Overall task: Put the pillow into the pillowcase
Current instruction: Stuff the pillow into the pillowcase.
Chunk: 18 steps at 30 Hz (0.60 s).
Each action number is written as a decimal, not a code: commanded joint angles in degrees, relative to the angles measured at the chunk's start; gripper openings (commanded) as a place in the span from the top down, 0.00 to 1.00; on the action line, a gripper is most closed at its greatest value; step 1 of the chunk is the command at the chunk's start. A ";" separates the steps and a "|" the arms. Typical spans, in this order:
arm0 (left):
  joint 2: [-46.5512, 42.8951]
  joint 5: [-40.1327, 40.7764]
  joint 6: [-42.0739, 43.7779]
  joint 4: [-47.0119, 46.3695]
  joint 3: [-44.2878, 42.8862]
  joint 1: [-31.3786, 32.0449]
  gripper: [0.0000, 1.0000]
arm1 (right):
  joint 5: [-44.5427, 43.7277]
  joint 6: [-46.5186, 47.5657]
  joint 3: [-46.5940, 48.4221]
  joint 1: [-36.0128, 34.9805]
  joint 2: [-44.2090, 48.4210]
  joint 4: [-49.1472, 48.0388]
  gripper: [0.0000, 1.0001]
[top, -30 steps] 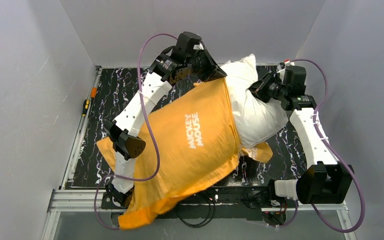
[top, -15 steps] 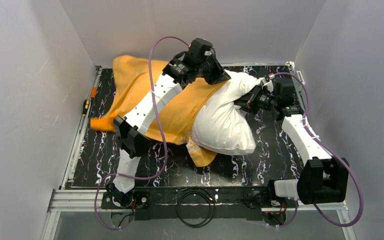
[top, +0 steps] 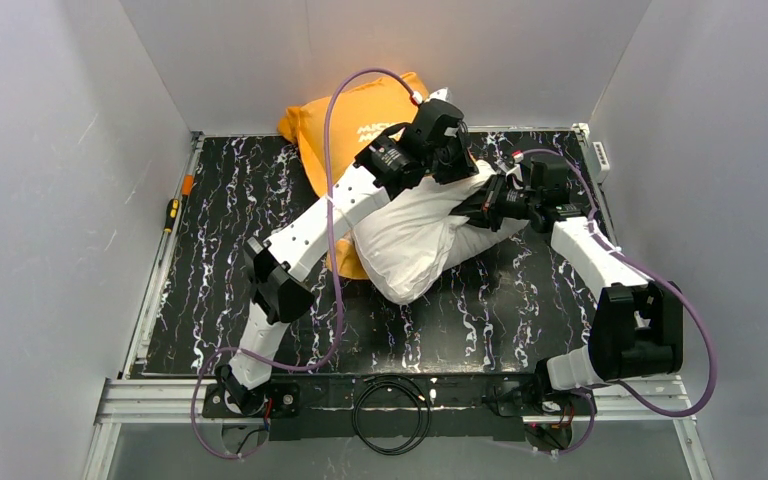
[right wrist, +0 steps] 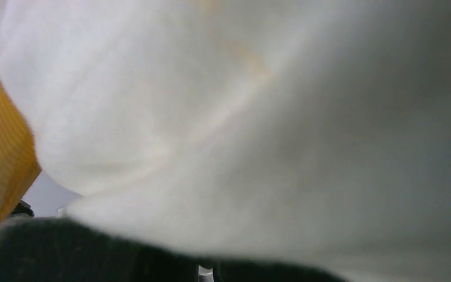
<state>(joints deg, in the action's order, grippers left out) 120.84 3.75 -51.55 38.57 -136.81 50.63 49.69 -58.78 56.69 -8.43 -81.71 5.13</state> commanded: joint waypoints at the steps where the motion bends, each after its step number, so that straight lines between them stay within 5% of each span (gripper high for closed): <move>1: -6.41 -15.52 1.23 -8.62 -3.86 9.71 1.00 | -0.23 -2.96 3.66 -1.58 -1.28 -14.14 0.99; 4: -7.00 -14.48 4.37 -5.61 -3.28 9.95 1.00 | -0.26 -2.66 4.03 -1.49 -1.63 -12.75 0.99; 8: -11.47 -6.38 12.02 2.97 1.59 9.42 0.95 | -2.74 4.86 6.50 -1.42 -0.30 1.75 0.99; 13: -22.75 3.93 16.35 10.87 18.00 5.37 0.28 | -6.34 12.75 3.95 -0.96 2.95 15.71 0.97; 15: -28.14 6.32 16.99 12.57 26.18 2.68 0.11 | -8.39 15.40 2.78 -0.55 4.60 20.07 0.77; 18: -36.95 6.08 16.44 13.79 36.19 -3.98 0.02 | -12.63 18.68 3.01 -0.46 7.34 25.82 0.39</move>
<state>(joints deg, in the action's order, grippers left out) 96.03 6.24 -36.49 47.09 -109.89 55.68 43.79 -47.27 58.57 -9.21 -78.83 23.92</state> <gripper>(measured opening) 0.940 0.447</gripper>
